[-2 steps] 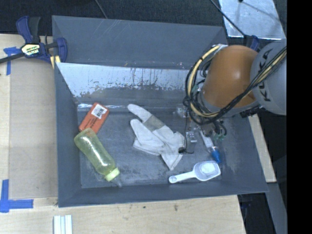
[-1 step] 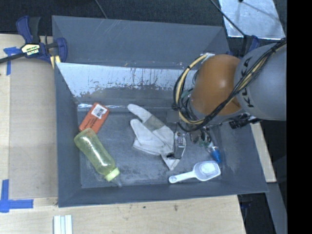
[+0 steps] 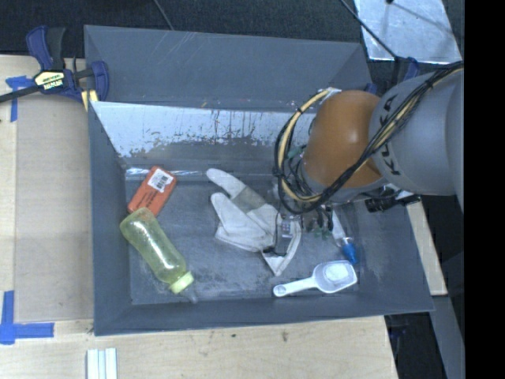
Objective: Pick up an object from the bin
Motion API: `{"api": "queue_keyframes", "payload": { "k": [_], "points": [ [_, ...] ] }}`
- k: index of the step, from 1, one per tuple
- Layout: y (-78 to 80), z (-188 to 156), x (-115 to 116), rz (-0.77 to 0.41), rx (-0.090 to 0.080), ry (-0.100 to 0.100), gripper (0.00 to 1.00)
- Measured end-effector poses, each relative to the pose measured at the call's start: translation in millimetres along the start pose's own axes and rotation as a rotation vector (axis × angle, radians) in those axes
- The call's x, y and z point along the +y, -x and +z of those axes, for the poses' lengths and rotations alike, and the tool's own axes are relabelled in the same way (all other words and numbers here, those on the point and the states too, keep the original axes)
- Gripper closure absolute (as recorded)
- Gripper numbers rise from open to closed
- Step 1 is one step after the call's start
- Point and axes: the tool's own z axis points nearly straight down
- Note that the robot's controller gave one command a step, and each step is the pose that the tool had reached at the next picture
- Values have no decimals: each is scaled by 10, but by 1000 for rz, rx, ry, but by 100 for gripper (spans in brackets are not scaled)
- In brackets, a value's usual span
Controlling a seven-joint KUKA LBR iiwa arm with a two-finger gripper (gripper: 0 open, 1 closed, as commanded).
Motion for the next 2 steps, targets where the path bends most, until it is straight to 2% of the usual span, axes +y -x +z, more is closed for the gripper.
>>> {"api": "queue_keyframes", "payload": {
  "k": [1, 2],
  "points": [
    [-151, 267, 133, 197, -2, -1, 100],
    [-150, 265, 132, 195, -2, -2, 100]
  ]
}}
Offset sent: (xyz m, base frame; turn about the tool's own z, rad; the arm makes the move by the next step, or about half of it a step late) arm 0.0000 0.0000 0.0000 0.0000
